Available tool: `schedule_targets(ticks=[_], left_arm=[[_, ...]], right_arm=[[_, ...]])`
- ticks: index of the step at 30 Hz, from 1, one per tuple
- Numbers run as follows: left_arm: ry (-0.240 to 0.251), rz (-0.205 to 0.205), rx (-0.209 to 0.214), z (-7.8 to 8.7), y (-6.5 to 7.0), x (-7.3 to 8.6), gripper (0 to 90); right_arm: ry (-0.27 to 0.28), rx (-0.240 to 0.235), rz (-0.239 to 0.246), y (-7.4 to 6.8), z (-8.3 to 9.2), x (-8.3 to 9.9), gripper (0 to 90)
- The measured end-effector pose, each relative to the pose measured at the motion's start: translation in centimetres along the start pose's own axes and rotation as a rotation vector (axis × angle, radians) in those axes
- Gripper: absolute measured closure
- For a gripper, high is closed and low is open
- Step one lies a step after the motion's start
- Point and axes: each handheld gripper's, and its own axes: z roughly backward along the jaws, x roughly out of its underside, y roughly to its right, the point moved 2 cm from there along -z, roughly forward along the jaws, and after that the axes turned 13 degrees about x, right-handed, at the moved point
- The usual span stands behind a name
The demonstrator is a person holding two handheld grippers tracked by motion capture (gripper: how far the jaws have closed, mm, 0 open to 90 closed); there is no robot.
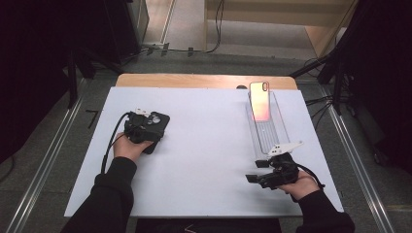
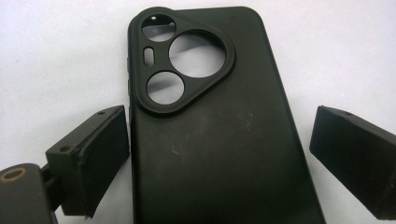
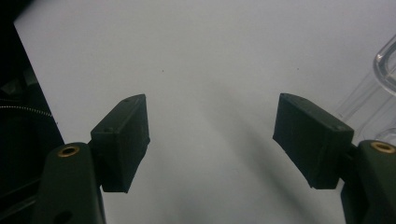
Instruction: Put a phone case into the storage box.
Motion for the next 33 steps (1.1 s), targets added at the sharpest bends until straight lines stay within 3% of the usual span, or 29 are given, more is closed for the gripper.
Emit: schedule_targets(ticks=[2, 7, 22, 27, 33], left_arm=[[-0.006, -0.017, -0.020, 0.0, 0.1, 0.0, 5.9], [0.008, -0.010, -0.031, 0.1, 0.1, 0.2, 9.2], [0.026, 0.013, -0.026, 0.4, -0.1, 0.2, 14.5], [0.041, 0.060, 0.041, 1.0, -0.3, -0.1, 15.3], [0.088, 0.048, 0.112, 2.6, 1.0, -1.1, 15.4]], right_arm=[[0.000, 0.001, -0.001, 0.0, 0.0, 0.0, 24.9], [-0.001, -0.002, 0.001, 0.0, 0.0, 0.0, 25.0], [0.004, -0.005, -0.002, 0.1, -0.1, 0.0, 24.2], [0.034, -0.006, -0.003, 0.1, 0.1, -0.1, 24.1], [0.048, -0.008, 0.005, 0.1, 0.1, -0.1, 23.9]])
